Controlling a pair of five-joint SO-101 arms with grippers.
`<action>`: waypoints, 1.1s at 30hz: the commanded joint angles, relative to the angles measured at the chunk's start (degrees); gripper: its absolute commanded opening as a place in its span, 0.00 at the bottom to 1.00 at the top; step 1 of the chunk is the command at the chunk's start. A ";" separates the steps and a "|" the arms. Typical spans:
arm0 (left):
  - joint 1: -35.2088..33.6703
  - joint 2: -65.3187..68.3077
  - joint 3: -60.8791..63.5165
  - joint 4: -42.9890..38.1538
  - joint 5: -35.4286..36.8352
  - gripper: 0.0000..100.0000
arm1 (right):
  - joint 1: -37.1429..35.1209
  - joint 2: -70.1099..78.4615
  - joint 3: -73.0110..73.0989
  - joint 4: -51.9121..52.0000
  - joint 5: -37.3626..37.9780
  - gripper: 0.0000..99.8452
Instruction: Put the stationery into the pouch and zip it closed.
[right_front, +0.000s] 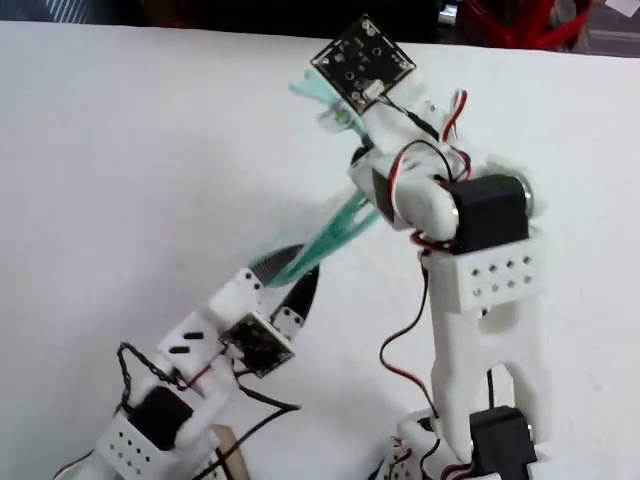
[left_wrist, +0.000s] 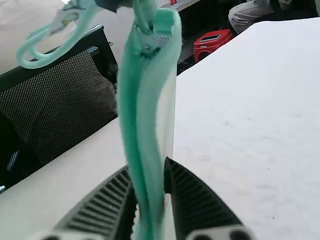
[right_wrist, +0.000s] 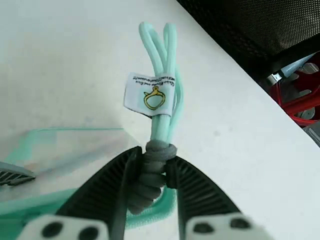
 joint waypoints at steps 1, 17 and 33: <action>-1.98 0.40 -1.14 1.76 1.32 0.02 | 5.23 -1.27 6.24 -10.33 -0.53 0.02; -1.89 0.40 -1.14 1.76 1.32 0.02 | 13.14 -1.19 17.14 -34.77 -6.95 0.02; -1.98 0.40 -1.14 1.85 1.32 0.02 | 19.74 3.38 19.69 -50.42 -6.51 0.02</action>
